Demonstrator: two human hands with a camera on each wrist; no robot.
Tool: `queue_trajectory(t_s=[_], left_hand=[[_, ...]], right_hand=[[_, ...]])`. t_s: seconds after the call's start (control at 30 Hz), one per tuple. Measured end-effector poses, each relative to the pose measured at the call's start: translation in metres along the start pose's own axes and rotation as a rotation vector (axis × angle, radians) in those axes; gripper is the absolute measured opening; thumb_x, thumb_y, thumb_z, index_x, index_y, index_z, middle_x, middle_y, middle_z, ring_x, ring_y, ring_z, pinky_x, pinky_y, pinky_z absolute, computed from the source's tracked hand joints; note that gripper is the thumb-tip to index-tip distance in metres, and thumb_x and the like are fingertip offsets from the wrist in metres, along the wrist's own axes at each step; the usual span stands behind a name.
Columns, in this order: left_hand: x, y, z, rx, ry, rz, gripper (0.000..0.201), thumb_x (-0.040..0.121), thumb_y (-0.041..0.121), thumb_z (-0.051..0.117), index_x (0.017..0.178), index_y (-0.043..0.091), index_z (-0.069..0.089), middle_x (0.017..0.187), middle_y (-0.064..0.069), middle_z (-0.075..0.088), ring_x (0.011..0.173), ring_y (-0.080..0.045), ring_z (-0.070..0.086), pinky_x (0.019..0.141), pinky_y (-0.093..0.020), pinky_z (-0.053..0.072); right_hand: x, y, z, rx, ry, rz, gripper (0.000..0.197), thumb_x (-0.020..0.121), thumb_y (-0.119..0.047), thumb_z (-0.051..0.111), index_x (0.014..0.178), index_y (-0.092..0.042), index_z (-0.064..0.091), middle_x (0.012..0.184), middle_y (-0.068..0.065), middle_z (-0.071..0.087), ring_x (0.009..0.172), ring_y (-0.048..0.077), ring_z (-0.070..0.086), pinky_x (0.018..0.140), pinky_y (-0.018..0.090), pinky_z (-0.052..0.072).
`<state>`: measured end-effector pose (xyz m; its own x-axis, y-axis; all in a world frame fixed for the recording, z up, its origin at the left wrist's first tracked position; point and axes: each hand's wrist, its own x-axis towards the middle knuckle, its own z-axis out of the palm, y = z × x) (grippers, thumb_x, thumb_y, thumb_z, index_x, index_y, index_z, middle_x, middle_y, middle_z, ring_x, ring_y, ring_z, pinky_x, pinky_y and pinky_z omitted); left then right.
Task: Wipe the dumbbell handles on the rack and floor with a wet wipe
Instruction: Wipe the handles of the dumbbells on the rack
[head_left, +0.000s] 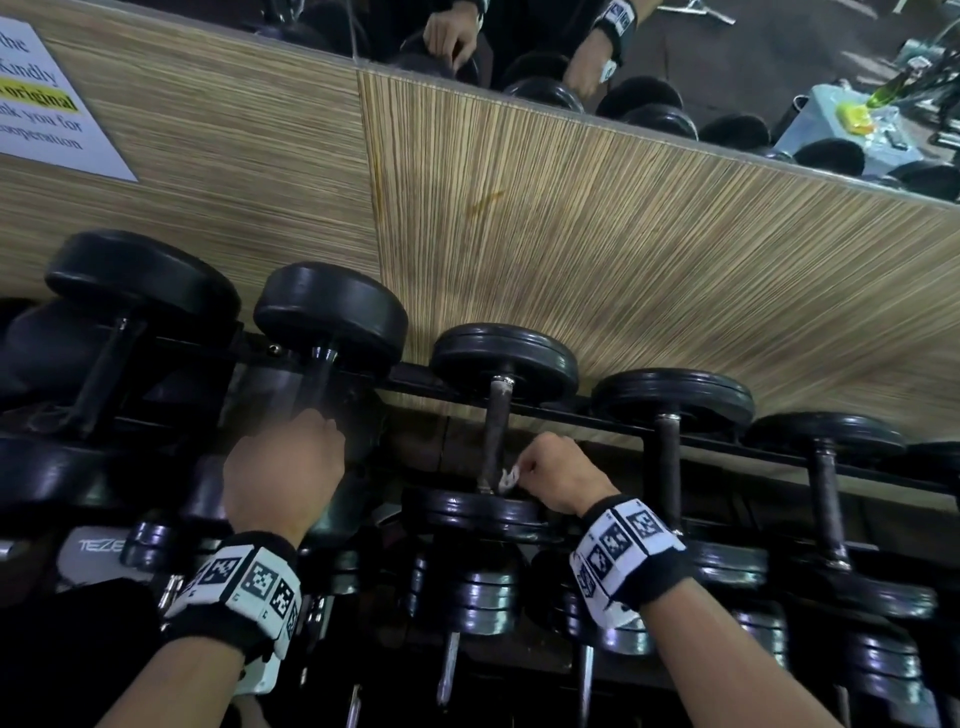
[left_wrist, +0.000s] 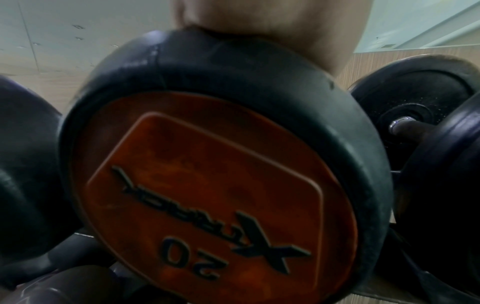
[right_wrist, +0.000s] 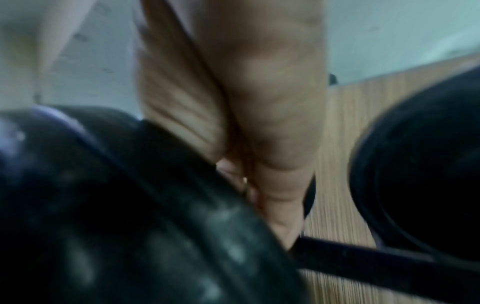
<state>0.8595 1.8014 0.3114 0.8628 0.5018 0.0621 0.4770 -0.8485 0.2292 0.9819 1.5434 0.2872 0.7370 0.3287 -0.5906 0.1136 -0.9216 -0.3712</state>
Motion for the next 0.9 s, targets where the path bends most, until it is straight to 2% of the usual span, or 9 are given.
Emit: queue_trajectory(t_s=[0.13,0.23,0.33,0.5,0.63,0.7,0.77,0.83,0.9], left_hand=[[0.0,0.0,-0.001,-0.013,0.002,-0.016,0.024,0.091,0.023,0.062,0.07,0.012,0.064,0.045,-0.005,0.056,0.04,-0.022,0.035,0.05,-0.025,0.024],[0.0,0.002,-0.002,-0.024,0.01,-0.021,0.023,0.09,0.022,0.064,0.069,0.012,0.064,0.043,-0.004,0.054,0.039,-0.02,0.032,0.048,-0.022,0.02],[0.001,0.0,0.0,-0.029,0.021,-0.013,0.023,0.091,0.022,0.064,0.069,0.012,0.064,0.043,-0.004,0.055,0.04,-0.02,0.032,0.048,-0.022,0.021],[0.001,-0.001,0.003,-0.017,0.03,-0.033,0.025,0.092,0.024,0.061,0.07,0.013,0.064,0.046,-0.004,0.056,0.042,-0.021,0.035,0.049,-0.025,0.025],[0.001,0.0,0.001,-0.004,0.021,-0.02,0.025,0.092,0.027,0.062,0.071,0.016,0.066,0.046,0.0,0.058,0.039,-0.019,0.036,0.048,-0.022,0.019],[-0.003,0.01,0.002,-0.09,0.043,0.02,0.025,0.093,0.036,0.06,0.075,0.023,0.069,0.055,0.006,0.065,0.047,-0.02,0.056,0.051,-0.027,0.034],[-0.008,0.035,0.003,-0.468,-0.171,0.056,0.013,0.094,0.039,0.063,0.093,0.029,0.071,0.078,0.012,0.072,0.073,-0.006,0.067,0.071,-0.032,0.052],[-0.014,0.064,0.007,-0.79,-0.528,0.106,0.023,0.095,0.032,0.064,0.117,0.027,0.067,0.105,0.015,0.069,0.097,0.002,0.064,0.093,-0.024,0.05],[-0.016,0.08,0.02,-0.823,-0.715,0.204,0.025,0.096,0.031,0.063,0.12,0.027,0.067,0.111,0.017,0.069,0.106,0.002,0.061,0.098,-0.022,0.046]], right_hand=[[0.019,0.0,0.011,0.02,-0.035,0.097,0.018,0.094,-0.019,0.06,0.1,-0.004,0.069,0.111,0.014,0.065,0.106,0.028,0.063,0.086,0.029,0.049],[0.016,0.001,0.011,0.083,-0.152,-0.033,0.018,0.095,-0.015,0.064,0.08,-0.007,0.069,0.088,0.008,0.066,0.087,0.02,0.061,0.071,0.023,0.045],[0.009,0.007,0.007,0.223,-0.188,-0.132,0.014,0.094,-0.012,0.066,0.092,-0.002,0.076,0.092,0.007,0.075,0.083,0.013,0.066,0.081,0.024,0.051],[-0.009,0.005,-0.002,0.285,-0.133,-0.182,0.015,0.094,-0.012,0.068,0.088,-0.001,0.076,0.081,0.004,0.069,0.071,0.004,0.057,0.07,0.014,0.043],[-0.026,0.009,-0.014,0.336,-0.14,-0.24,0.022,0.096,-0.022,0.066,0.088,-0.004,0.076,0.077,0.002,0.068,0.072,0.006,0.058,0.072,0.024,0.046],[-0.03,0.006,-0.012,0.412,-0.16,-0.293,0.023,0.097,-0.018,0.065,0.091,0.003,0.071,0.076,0.008,0.062,0.074,0.012,0.053,0.072,0.028,0.042],[-0.032,0.0,-0.003,0.518,-0.127,-0.322,0.02,0.097,-0.018,0.066,0.093,0.001,0.073,0.079,0.014,0.064,0.077,0.013,0.053,0.075,0.031,0.042],[-0.037,-0.003,0.004,0.644,-0.079,-0.343,0.015,0.096,-0.018,0.067,0.097,-0.006,0.076,0.084,0.008,0.072,0.08,0.01,0.059,0.079,0.028,0.047],[-0.045,-0.002,0.005,0.752,-0.048,-0.332,0.013,0.096,-0.017,0.068,0.102,-0.01,0.077,0.098,0.007,0.076,0.087,0.008,0.067,0.084,0.019,0.05]])
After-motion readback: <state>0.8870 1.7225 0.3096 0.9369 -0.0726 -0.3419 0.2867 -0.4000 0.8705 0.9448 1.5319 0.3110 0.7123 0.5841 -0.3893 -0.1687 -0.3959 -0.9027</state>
